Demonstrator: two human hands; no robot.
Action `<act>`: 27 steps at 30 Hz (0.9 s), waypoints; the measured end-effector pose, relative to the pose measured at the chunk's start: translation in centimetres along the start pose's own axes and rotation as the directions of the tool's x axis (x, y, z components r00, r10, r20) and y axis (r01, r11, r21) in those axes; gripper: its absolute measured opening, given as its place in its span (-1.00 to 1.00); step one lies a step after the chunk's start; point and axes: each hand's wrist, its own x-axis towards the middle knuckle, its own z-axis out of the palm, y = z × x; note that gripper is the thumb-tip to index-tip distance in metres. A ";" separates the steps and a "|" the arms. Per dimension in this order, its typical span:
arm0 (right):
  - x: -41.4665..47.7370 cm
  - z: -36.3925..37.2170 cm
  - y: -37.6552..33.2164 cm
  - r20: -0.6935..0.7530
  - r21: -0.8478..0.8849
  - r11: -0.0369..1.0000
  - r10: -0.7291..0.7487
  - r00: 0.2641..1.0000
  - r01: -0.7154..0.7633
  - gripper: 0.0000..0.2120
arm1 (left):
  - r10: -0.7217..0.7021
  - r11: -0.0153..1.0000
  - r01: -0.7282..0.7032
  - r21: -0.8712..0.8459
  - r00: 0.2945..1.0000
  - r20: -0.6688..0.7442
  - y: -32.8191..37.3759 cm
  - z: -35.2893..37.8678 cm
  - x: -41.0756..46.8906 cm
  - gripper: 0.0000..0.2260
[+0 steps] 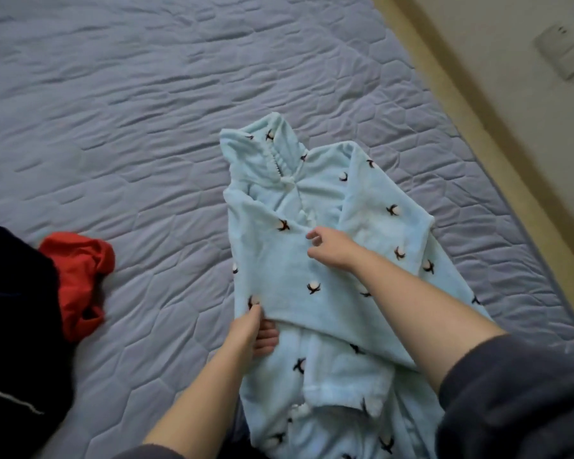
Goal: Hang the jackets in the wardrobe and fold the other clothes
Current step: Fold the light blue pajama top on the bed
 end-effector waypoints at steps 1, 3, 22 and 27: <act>1.0 0.4 -1.3 -0.012 -0.052 0.998 -0.030 0.999 0.029 -0.55 | -0.027 0.997 0.028 -0.076 1.000 0.014 -0.5 -0.4 0.1 -0.59; 3.1 1.0 -4.0 -0.059 -0.104 0.989 -0.112 0.992 0.105 -0.54 | 0.028 0.938 -0.024 -0.345 1.000 0.006 -1.6 -0.6 0.5 -0.76; 13.8 6.1 -17.6 0.200 -0.107 0.991 -0.063 0.978 0.086 -0.83 | 0.494 0.323 -0.026 -0.946 0.857 0.145 -1.6 -4.7 2.3 -0.59; 15.0 7.9 -16.9 0.013 -0.086 0.980 -0.177 0.984 0.177 -0.65 | 0.490 0.305 0.007 -0.952 0.856 0.164 -1.5 -5.2 2.9 -0.59</act>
